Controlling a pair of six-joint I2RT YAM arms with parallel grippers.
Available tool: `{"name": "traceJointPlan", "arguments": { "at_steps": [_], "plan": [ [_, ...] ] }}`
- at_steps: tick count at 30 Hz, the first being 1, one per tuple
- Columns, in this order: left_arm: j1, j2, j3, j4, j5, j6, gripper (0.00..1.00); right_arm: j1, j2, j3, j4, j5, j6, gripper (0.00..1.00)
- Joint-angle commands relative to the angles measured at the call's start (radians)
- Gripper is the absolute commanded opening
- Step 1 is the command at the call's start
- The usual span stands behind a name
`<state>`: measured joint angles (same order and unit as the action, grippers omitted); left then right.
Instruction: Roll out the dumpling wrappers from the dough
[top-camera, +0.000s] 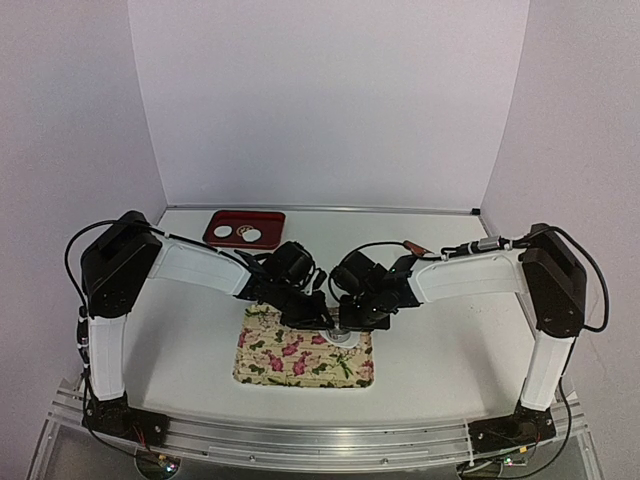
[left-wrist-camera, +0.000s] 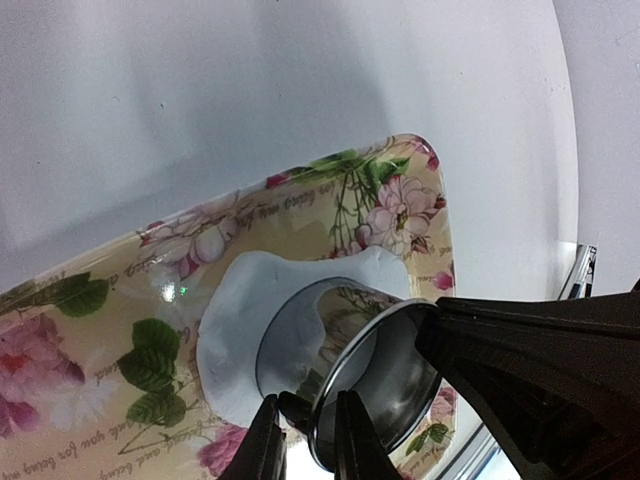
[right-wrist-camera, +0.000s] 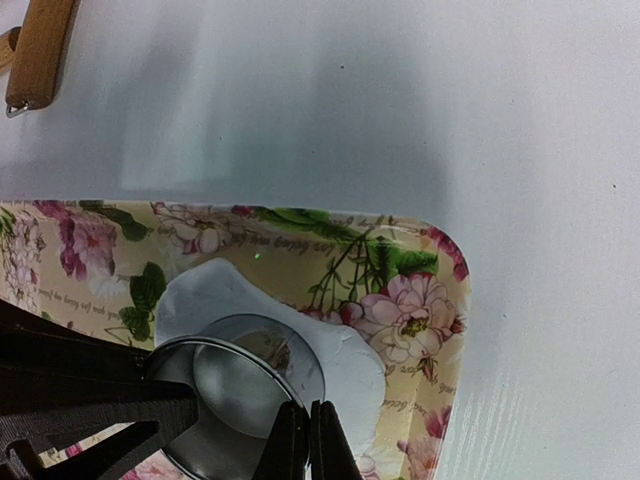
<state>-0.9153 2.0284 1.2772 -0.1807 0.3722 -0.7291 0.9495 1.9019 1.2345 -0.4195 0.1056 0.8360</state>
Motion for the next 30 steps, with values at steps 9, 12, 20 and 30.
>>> {"name": "traceJointPlan", "arguments": {
  "at_steps": [9,12,20,30],
  "plan": [
    [0.001,0.077,0.002,-0.052,-0.030,0.051,0.11,-0.019,0.139,-0.037,-0.090,-0.013,0.034,0.00],
    [0.000,0.085,-0.018,-0.051,-0.026,0.045,0.11,-0.019,0.158,-0.044,-0.095,-0.025,0.042,0.00],
    [0.000,0.111,-0.063,-0.044,-0.004,0.031,0.11,-0.026,0.215,-0.042,-0.099,-0.071,0.055,0.00],
    [-0.001,0.176,-0.043,-0.051,0.009,0.039,0.11,-0.035,0.288,-0.036,-0.099,-0.119,0.062,0.00]
  ]
}}
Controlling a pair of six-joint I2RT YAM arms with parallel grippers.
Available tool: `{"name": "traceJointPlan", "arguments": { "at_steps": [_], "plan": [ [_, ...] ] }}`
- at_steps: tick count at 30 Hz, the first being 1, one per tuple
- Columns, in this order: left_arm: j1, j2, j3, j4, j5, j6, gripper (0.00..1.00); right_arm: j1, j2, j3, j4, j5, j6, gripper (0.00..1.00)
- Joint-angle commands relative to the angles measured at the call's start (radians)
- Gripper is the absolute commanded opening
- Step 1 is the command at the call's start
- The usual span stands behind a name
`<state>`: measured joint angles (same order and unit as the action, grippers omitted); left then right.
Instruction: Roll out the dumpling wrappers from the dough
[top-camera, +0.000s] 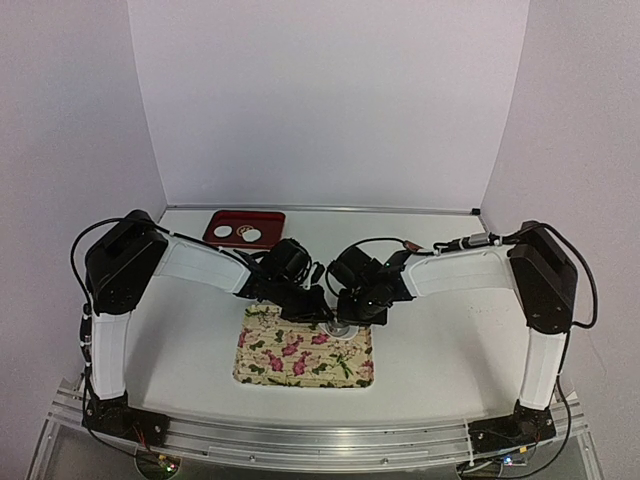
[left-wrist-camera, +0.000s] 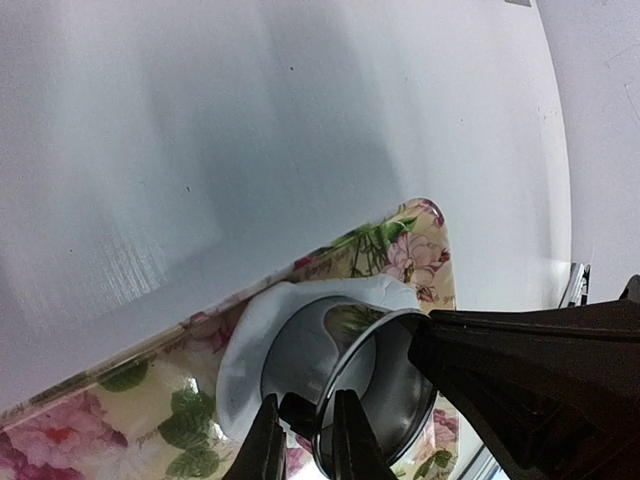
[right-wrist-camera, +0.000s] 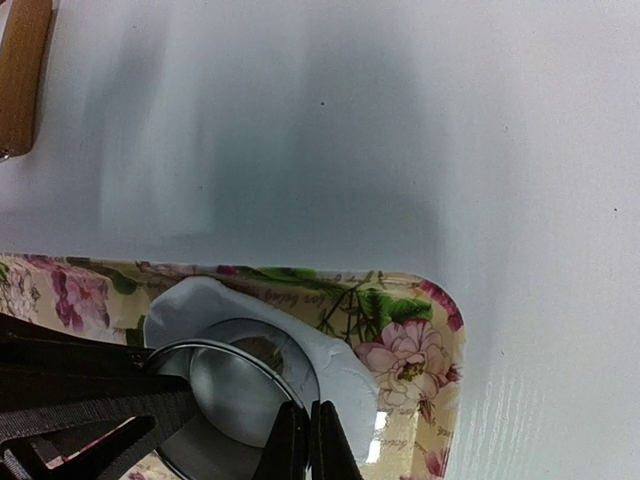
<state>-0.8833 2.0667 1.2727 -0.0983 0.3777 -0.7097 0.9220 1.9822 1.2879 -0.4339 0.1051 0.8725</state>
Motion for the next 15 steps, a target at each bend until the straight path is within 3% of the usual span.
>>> {"name": "traceJointPlan", "arguments": {
  "at_steps": [1,15],
  "plan": [
    [-0.033,0.144,-0.036,-0.133,0.008,0.021,0.11,-0.008,0.211,-0.090,-0.085,-0.129,0.027,0.00],
    [-0.033,0.173,-0.054,-0.135,0.042,0.037,0.11,-0.006,0.260,-0.085,-0.083,-0.204,0.030,0.00]
  ]
}}
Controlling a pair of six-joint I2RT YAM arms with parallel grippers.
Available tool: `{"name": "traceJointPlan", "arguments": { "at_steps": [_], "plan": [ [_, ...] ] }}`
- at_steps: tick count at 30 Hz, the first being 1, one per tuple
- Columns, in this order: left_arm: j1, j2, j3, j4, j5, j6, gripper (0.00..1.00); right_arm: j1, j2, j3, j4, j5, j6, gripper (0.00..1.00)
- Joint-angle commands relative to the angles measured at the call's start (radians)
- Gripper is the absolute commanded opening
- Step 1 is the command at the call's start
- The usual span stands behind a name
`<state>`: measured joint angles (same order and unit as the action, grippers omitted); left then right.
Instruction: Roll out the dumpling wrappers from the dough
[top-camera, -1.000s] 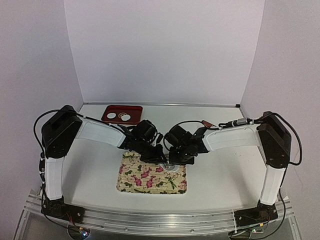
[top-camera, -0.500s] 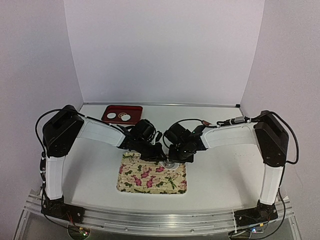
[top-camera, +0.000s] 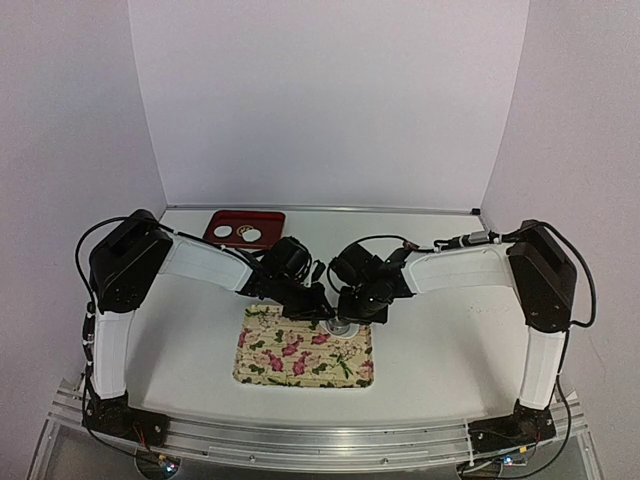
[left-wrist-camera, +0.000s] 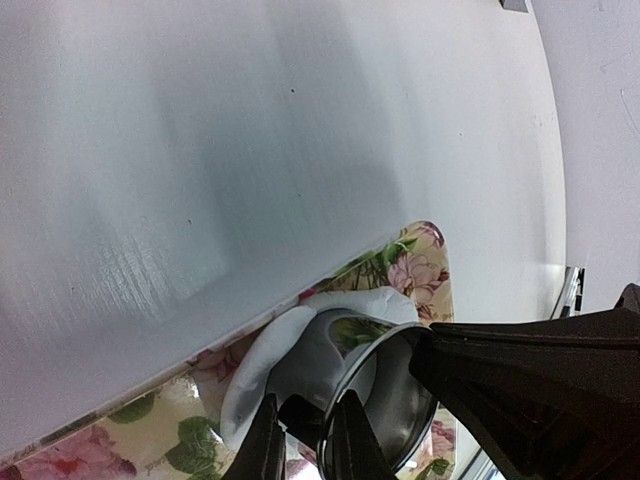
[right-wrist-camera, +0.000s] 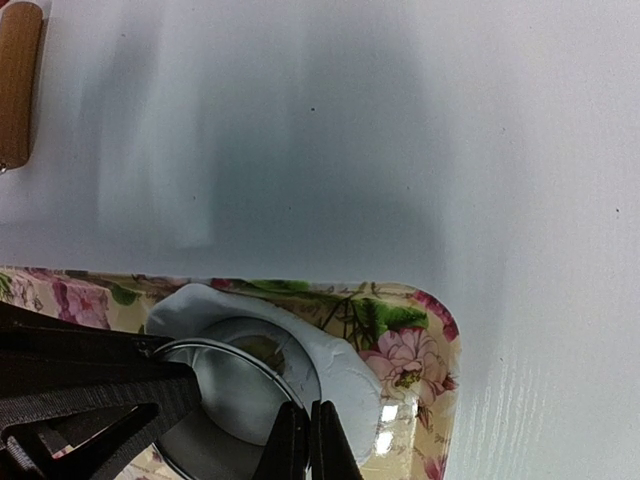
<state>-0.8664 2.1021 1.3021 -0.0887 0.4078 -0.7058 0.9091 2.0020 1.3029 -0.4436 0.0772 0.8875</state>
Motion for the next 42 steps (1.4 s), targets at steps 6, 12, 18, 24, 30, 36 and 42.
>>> {"name": "traceJointPlan", "arguments": {
  "at_steps": [6,12,18,24,30,36,42],
  "plan": [
    [-0.054,0.087,-0.144,-0.149,0.042,0.031,0.10,0.030,0.224,-0.100,-0.074,-0.228,0.010,0.00],
    [-0.061,0.016,-0.181,-0.161,0.049,0.022,0.11,0.034,0.201,-0.087,-0.082,-0.284,-0.024,0.00],
    [-0.064,-0.034,-0.193,-0.189,0.046,0.014,0.11,0.037,0.162,-0.088,-0.100,-0.329,-0.042,0.00],
    [-0.067,-0.089,-0.229,-0.200,0.039,0.006,0.11,0.050,0.143,-0.073,-0.130,-0.357,-0.055,0.00],
    [-0.073,-0.149,-0.254,-0.216,0.026,0.003,0.13,0.062,0.107,-0.066,-0.157,-0.342,-0.047,0.00],
    [-0.074,-0.213,-0.237,-0.241,0.004,0.004,0.20,0.066,0.055,-0.044,-0.163,-0.330,-0.039,0.00],
    [-0.074,-0.280,-0.197,-0.295,-0.042,0.005,0.27,0.067,-0.021,-0.025,-0.180,-0.297,-0.027,0.14]
  ]
}}
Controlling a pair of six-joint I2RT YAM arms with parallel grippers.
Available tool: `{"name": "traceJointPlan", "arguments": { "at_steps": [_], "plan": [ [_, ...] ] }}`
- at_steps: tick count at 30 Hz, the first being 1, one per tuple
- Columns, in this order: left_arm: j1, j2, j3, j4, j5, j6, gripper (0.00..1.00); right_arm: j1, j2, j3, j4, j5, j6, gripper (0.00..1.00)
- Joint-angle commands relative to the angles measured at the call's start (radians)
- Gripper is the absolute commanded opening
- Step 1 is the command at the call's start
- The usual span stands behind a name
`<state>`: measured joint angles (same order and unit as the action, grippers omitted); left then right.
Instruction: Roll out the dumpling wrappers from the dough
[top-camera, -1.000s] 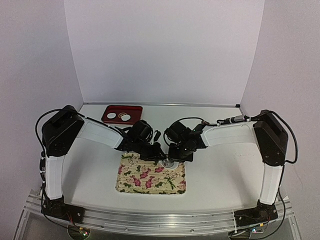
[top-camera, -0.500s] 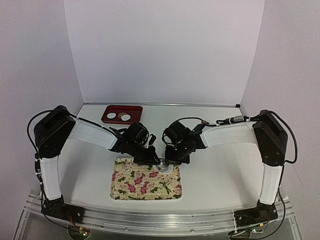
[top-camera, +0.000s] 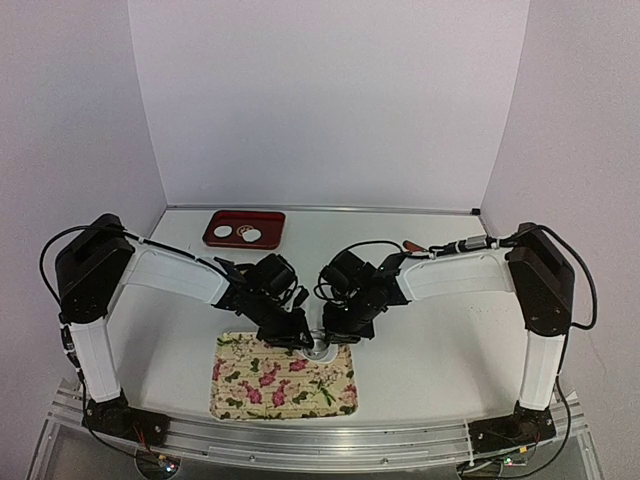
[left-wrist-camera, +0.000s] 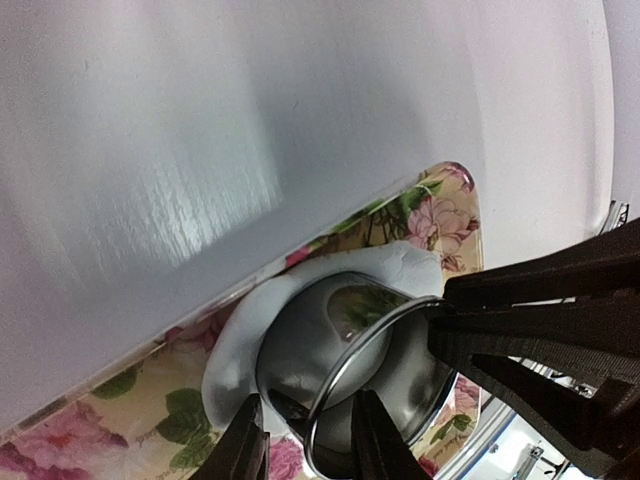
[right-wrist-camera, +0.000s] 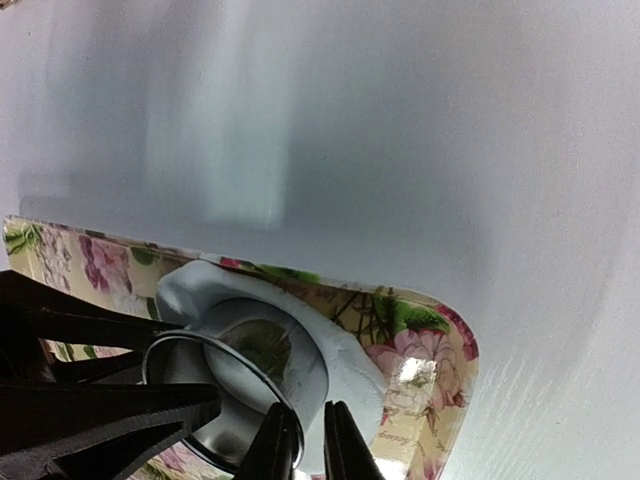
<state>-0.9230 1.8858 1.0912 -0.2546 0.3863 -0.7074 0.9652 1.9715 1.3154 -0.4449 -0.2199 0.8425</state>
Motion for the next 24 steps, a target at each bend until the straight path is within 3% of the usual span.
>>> {"name": "traceJointPlan", "arguments": {
  "at_steps": [1,12,24],
  "plan": [
    [-0.017,-0.075,0.018,-0.137,-0.029,0.006,0.30,0.011,-0.001,-0.038,-0.182,0.006,0.020,0.16],
    [-0.017,-0.187,0.021,-0.196,-0.071,-0.002,0.47,0.010,-0.147,-0.063,-0.214,0.049,0.015,0.32],
    [-0.017,-0.159,0.030,-0.152,-0.058,0.001,0.56,0.011,-0.166,-0.016,-0.214,0.049,-0.056,0.43]
  ]
}}
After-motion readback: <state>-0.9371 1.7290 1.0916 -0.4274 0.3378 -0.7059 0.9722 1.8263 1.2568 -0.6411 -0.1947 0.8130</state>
